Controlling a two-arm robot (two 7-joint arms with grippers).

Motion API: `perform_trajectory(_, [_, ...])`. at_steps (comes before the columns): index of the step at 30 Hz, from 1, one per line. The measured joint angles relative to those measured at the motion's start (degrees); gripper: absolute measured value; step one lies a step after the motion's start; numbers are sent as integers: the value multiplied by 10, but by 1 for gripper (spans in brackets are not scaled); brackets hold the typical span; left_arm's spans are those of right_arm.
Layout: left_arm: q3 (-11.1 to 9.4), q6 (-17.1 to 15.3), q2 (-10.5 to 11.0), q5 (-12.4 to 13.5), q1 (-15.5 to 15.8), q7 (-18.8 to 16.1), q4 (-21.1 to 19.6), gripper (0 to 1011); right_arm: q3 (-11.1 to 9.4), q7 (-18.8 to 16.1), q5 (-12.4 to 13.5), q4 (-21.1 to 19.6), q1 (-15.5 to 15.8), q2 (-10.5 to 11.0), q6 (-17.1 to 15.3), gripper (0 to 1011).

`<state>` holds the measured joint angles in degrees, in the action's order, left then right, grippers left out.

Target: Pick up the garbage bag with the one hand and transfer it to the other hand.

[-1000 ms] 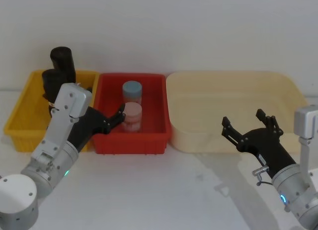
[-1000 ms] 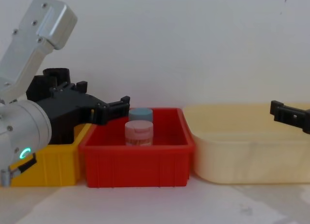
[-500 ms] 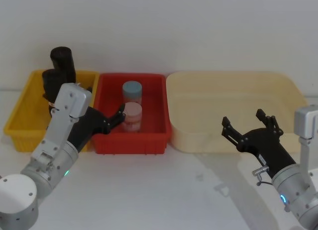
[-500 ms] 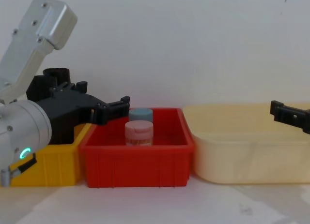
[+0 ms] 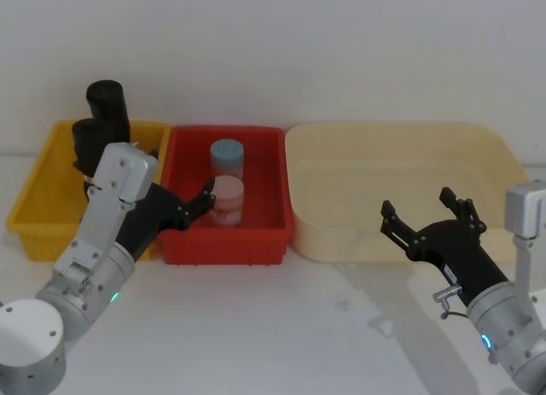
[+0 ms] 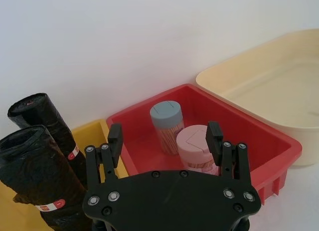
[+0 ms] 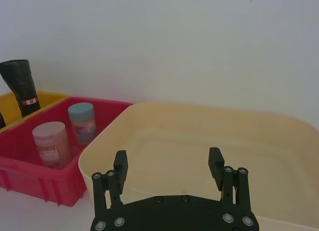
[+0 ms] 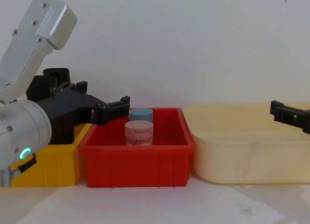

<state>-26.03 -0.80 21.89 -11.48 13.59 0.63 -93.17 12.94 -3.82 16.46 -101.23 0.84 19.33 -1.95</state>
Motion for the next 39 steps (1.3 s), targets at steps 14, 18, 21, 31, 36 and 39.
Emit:
perform_trajectory(14, [0, 0, 0, 0, 1, 0, 0, 1002, 0, 0, 0, 0, 0, 0, 0, 1000])
perform_trajectory(18, [-2, -6, -2, 2, 7, 4, 2, 1002, 0, -3, 0, 2, -4, 0, -4, 1000])
perform_trajectory(21, [-4, -15, -3, 5, 14, 7, 3, 1002, 0, -9, 3, 7, -13, 0, -12, 1000])
perform_trajectory(31, [3, -60, 6, 5, 29, 23, -17, 1002, 0, -37, 20, 17, -52, 3, -58, 1000])
perform_trajectory(36, [19, -85, 23, -6, 26, 38, -43, 1001, 2, -53, 30, 17, -72, 4, -84, 1000])
perform_trajectory(39, [29, -96, 33, -13, 23, 45, -55, 1002, 5, -62, 36, 17, -84, 4, -103, 1000])
